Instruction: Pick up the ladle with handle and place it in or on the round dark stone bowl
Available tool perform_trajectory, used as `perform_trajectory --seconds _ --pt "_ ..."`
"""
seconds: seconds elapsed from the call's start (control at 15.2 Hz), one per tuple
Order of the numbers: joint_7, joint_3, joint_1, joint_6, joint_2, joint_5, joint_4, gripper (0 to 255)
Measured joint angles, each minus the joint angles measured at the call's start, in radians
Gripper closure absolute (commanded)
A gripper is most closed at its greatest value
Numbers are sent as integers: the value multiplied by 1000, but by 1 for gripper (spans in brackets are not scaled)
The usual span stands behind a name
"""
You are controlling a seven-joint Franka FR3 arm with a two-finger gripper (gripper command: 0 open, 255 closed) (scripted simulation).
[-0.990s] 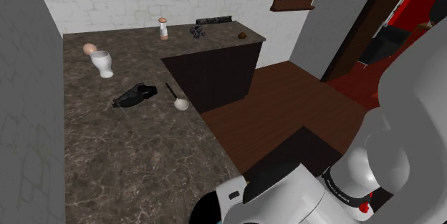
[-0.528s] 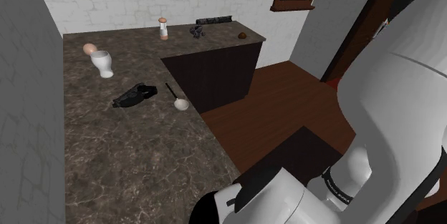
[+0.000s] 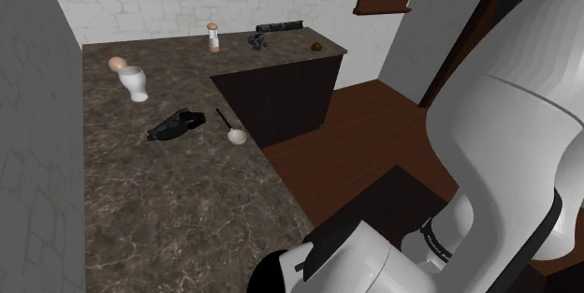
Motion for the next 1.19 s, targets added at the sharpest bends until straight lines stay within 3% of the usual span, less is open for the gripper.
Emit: perform_trajectory --seconds 0.07,0.46,0.79,1.19 --pt "0 0 0 0 0 0 0 0" --pt "0 0 0 0 0 0 0 0" --pt "-92 61 -6 -81 -99 141 44 0" --pt "-107 67 -6 -93 -114 161 50 0"
